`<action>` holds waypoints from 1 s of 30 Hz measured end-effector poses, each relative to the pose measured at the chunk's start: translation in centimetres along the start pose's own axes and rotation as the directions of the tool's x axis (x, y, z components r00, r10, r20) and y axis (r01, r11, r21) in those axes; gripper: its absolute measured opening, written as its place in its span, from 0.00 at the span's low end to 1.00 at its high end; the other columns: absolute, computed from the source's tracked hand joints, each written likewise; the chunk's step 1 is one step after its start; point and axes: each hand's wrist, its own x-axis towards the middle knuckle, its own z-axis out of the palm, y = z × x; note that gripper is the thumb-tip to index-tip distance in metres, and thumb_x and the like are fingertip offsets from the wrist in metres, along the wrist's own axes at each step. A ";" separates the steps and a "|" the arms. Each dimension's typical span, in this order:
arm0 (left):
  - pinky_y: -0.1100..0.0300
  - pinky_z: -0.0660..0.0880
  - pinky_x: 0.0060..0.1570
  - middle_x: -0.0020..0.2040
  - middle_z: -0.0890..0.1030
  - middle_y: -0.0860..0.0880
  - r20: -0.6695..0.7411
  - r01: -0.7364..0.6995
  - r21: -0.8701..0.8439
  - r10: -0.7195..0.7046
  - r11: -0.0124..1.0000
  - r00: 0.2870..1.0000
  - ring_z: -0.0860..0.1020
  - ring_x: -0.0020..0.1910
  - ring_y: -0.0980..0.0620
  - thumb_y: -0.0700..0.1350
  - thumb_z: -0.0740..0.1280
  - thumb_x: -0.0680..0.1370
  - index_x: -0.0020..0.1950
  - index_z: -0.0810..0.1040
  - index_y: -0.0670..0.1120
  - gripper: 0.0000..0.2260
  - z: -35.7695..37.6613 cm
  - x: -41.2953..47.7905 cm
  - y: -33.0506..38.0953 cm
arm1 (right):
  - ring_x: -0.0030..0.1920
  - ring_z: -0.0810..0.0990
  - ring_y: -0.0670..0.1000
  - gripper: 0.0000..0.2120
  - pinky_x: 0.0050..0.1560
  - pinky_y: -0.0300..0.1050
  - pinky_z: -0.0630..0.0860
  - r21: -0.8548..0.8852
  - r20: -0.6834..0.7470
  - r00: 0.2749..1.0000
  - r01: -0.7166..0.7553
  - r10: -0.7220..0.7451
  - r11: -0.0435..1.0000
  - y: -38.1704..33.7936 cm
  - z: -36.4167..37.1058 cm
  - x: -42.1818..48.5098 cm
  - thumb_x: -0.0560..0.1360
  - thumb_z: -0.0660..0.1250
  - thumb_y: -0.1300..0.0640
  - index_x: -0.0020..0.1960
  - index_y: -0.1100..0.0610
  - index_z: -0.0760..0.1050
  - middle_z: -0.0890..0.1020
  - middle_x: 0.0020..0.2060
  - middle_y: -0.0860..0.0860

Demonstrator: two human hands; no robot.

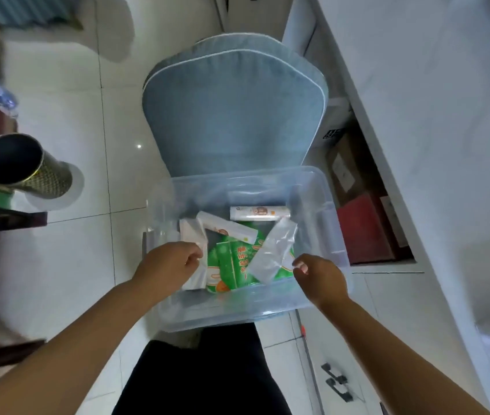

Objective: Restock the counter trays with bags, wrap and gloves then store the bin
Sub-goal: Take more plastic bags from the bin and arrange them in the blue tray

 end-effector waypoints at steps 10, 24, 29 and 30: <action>0.59 0.72 0.45 0.51 0.83 0.49 0.116 0.156 -0.073 -0.147 0.985 0.982 0.78 0.48 0.49 0.45 0.62 0.77 0.53 0.79 0.50 0.09 8.7 8.2 -2.5 | 0.53 0.77 0.59 0.21 0.47 0.45 0.70 0.369 0.351 0.832 -0.545 0.430 0.753 2.5 11.6 14.6 0.70 0.70 0.64 0.61 0.69 0.71 0.78 0.52 0.62; 0.59 0.73 0.46 0.51 0.83 0.52 0.132 0.180 -0.188 -0.157 0.966 0.979 0.78 0.47 0.52 0.46 0.61 0.76 0.53 0.79 0.53 0.09 14.0 12.5 -1.5 | 0.49 0.78 0.60 0.16 0.53 0.53 0.76 0.761 0.495 0.679 -0.640 0.542 0.106 2.7 17.0 18.7 0.71 0.69 0.66 0.58 0.65 0.73 0.79 0.51 0.61; 0.56 0.75 0.47 0.49 0.82 0.53 0.116 0.198 -0.235 -0.174 0.952 0.978 0.79 0.47 0.51 0.47 0.63 0.76 0.53 0.78 0.54 0.08 12.6 13.0 1.0 | 0.45 0.78 0.56 0.14 0.41 0.45 0.74 0.793 0.304 0.855 -0.471 0.420 0.386 -0.1 12.9 15.1 0.71 0.66 0.67 0.56 0.60 0.74 0.80 0.46 0.55; 0.55 0.75 0.49 0.49 0.82 0.54 0.114 0.215 -0.278 -0.190 0.936 0.975 0.78 0.47 0.52 0.48 0.63 0.76 0.53 0.77 0.55 0.07 12.2 13.2 1.5 | 0.43 0.79 0.54 0.12 0.39 0.43 0.75 0.788 0.270 0.893 -0.420 0.361 0.451 -0.7 12.1 14.2 0.71 0.66 0.66 0.54 0.59 0.74 0.80 0.44 0.54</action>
